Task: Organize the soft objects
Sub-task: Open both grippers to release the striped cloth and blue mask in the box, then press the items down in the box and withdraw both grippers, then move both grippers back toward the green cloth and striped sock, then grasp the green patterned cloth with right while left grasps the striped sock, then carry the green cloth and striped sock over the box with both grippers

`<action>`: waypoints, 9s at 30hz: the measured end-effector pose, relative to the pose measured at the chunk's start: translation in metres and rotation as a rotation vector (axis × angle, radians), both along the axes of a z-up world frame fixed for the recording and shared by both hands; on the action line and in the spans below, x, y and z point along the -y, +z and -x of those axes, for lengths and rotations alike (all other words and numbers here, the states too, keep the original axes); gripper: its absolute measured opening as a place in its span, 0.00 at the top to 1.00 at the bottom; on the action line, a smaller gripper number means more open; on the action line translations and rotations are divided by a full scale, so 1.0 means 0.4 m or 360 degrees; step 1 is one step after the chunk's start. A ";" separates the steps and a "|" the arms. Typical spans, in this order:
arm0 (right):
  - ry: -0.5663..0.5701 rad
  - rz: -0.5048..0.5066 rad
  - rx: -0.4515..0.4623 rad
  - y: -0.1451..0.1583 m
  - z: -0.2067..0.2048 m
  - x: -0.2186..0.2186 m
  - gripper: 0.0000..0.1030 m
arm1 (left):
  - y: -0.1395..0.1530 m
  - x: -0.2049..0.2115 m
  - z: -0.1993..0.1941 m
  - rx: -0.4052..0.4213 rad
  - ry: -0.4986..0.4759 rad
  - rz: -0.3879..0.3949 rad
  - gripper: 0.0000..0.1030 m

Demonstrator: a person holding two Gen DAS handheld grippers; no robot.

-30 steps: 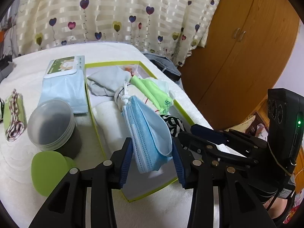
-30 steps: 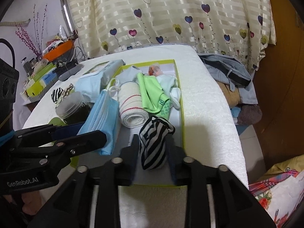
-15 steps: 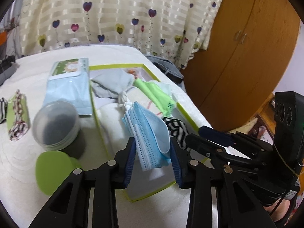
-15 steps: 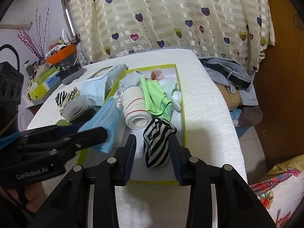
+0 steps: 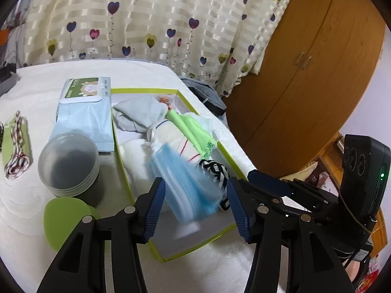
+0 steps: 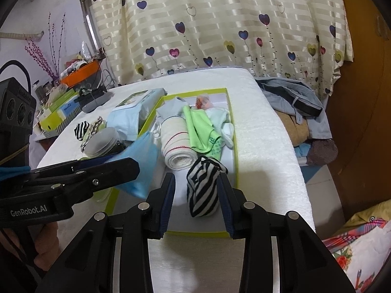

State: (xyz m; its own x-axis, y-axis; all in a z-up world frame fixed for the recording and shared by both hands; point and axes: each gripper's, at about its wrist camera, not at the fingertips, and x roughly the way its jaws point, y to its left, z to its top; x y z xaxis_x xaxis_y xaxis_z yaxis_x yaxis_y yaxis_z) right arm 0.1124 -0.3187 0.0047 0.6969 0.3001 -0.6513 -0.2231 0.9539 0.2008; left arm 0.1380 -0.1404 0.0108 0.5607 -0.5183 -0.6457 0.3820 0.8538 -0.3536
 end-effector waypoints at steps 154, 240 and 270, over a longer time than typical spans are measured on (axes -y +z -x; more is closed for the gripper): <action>0.0828 0.0589 -0.0432 -0.034 -0.361 -0.800 0.82 | 0.006 -0.750 -0.041 0.0006 0.0870 -0.0002 0.47; 0.0611 0.0020 0.0184 0.216 -0.034 -0.406 0.83 | 0.192 -0.383 0.114 0.0391 0.0598 -0.0200 0.86; 0.0251 -0.0060 0.0171 0.200 -0.036 -0.101 0.83 | 0.180 -0.133 0.071 0.0382 0.0289 -0.0136 0.86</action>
